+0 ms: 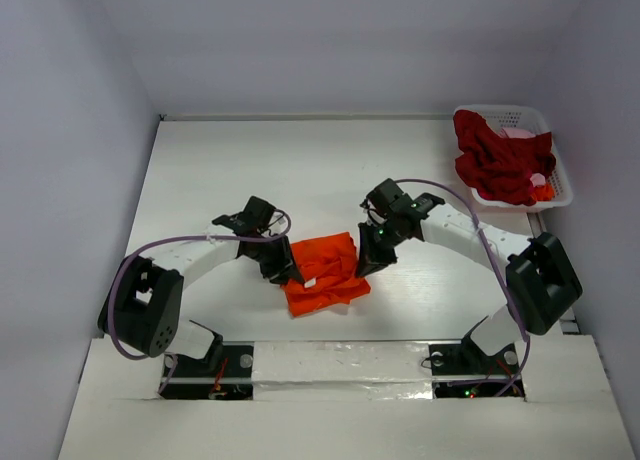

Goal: Fold and stack the t-shirts
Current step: Fold the long partially folded tshirt into a neat square

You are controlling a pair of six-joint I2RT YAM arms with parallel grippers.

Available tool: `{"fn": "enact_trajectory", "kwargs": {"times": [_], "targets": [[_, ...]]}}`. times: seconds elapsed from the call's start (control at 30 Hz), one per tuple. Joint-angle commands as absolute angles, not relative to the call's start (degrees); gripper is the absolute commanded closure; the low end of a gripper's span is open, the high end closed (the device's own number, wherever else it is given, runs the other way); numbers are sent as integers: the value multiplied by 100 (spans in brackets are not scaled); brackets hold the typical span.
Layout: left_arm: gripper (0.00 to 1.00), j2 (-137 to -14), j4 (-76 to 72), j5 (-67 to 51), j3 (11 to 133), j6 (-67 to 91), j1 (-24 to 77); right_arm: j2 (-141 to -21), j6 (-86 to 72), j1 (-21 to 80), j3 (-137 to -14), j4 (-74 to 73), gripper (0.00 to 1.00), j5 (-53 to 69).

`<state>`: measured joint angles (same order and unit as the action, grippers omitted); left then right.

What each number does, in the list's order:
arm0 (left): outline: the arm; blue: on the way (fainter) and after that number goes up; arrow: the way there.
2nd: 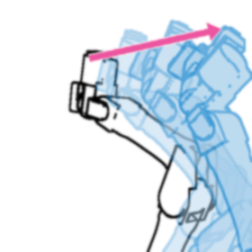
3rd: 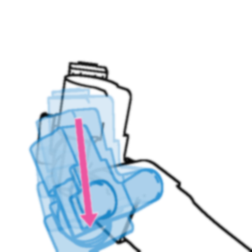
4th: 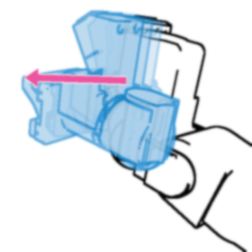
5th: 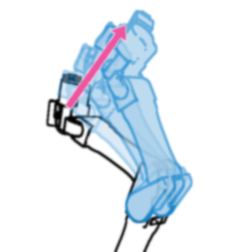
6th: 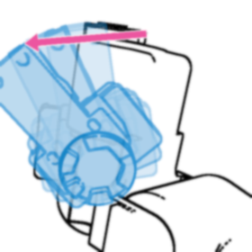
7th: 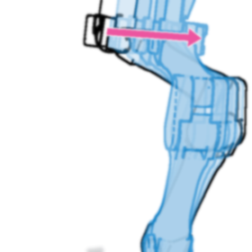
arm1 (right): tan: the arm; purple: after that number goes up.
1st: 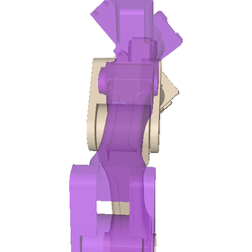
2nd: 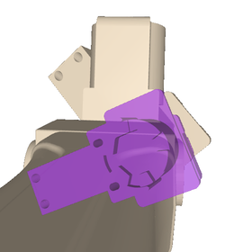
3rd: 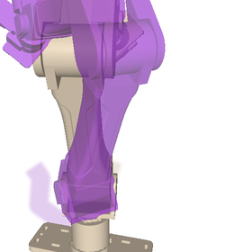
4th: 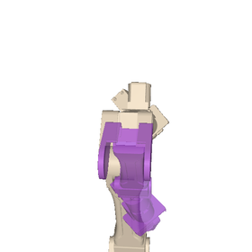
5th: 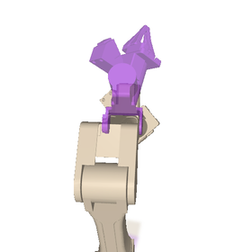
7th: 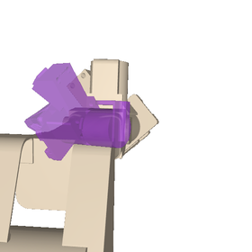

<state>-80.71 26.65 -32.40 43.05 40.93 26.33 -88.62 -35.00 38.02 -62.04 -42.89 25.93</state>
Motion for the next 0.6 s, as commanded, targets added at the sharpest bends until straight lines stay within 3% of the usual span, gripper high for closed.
{"fn": "enact_trajectory", "kwargs": {"times": [0.0,0.57], "targets": [[81,-7989,2883,-3147,4166,3964,2672,-8894,-3560,3867,-6416,-4236,100,2566],[58,-7989,2883,-3015,3700,3814,2830,-8947,-3568,3920,-6021,-4096,100,2391]]}}
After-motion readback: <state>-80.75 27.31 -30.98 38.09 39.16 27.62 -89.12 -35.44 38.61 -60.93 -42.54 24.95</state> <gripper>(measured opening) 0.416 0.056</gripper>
